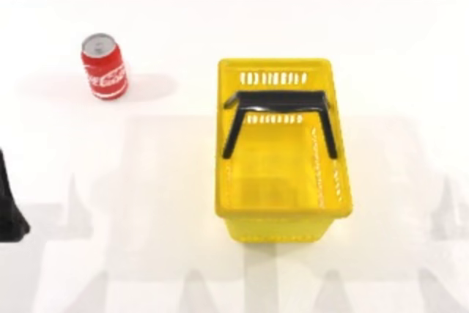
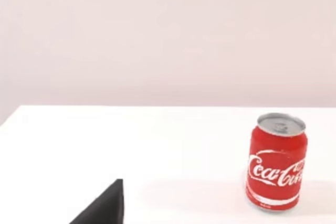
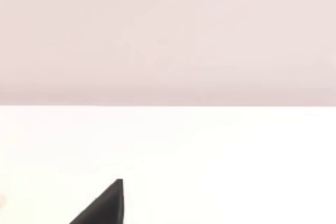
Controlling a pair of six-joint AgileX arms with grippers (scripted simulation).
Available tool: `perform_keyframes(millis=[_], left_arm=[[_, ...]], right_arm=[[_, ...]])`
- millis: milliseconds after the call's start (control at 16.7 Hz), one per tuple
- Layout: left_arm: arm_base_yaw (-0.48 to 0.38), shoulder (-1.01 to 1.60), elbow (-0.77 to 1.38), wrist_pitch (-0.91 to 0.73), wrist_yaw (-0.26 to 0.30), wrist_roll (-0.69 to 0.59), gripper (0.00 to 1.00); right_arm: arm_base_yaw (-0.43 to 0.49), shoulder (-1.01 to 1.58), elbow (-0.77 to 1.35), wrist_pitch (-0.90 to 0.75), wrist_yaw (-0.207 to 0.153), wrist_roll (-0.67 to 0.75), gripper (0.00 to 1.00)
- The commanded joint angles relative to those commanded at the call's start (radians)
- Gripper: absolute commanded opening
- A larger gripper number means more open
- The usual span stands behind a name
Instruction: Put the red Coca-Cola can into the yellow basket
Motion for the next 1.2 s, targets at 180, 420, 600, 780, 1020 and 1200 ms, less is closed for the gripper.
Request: perform_keyframes(millis=[180, 420, 600, 780, 1020, 1200], left_arm=[[-0.002, 0.008, 0.008, -0.005, 0.002, 0.003, 1.0], [-0.029, 0.137, 0.14, -0.083, 0.025, 0.043, 1.0], [-0.053, 0.322, 0.332, -0.195, 0.044, 0.095, 1.0], [-0.073, 0.566, 0.586, -0.341, 0.059, 0.161, 1.0], [-0.093, 0.955, 0.996, -0.575, 0.071, 0.26, 1.0], [-0.104, 1.273, 1.334, -0.766, 0.075, 0.339, 1.0]], right_arm=[[0.0, 0.0, 0.0, 0.0, 0.0, 0.0, 1.0], [0.0, 0.0, 0.0, 0.0, 0.0, 0.0, 1.0], [0.0, 0.0, 0.0, 0.0, 0.0, 0.0, 1.0], [0.0, 0.0, 0.0, 0.0, 0.0, 0.0, 1.0], [0.0, 0.0, 0.0, 0.0, 0.0, 0.0, 1.0], [0.0, 0.0, 0.0, 0.0, 0.0, 0.0, 1.0]])
